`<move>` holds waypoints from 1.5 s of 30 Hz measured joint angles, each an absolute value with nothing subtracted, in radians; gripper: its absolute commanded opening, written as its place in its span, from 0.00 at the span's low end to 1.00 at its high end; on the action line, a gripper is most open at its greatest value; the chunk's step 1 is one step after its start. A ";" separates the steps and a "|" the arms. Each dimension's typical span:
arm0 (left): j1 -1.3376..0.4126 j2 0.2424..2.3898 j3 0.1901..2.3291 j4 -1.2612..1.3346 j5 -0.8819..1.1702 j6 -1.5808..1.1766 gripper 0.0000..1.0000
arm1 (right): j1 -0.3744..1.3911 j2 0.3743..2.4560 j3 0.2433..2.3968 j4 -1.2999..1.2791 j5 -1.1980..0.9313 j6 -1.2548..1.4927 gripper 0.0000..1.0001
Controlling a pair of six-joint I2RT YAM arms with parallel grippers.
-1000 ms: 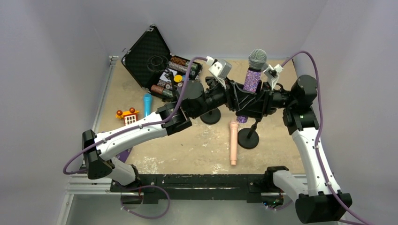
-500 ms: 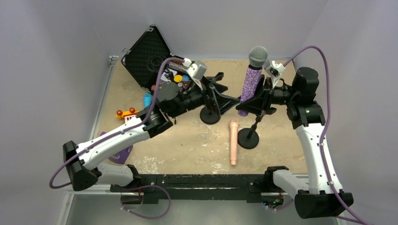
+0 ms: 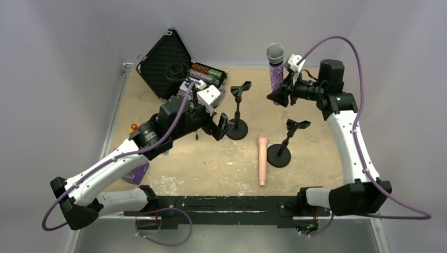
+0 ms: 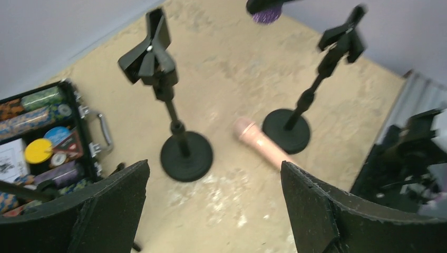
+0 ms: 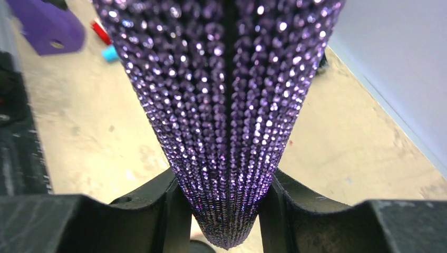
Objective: Attach the microphones to the stand
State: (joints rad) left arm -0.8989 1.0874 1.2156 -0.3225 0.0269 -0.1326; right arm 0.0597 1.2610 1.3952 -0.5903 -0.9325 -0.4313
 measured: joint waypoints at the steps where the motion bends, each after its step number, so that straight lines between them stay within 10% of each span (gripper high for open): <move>1: -0.883 1.097 1.202 -0.334 0.020 -0.105 0.98 | 0.060 1.269 1.396 -0.590 -0.925 -0.437 0.00; 29: -0.659 1.442 1.157 0.140 0.334 0.066 0.78 | 0.104 1.643 1.556 -0.545 -0.994 -0.678 0.00; 42: -0.655 1.507 1.193 0.179 0.313 0.068 0.41 | 0.138 1.663 1.556 -0.568 -1.025 -0.751 0.00; 45: -0.654 1.509 1.197 0.176 0.314 0.066 0.20 | 0.151 1.684 1.556 -0.573 -1.026 -0.760 0.00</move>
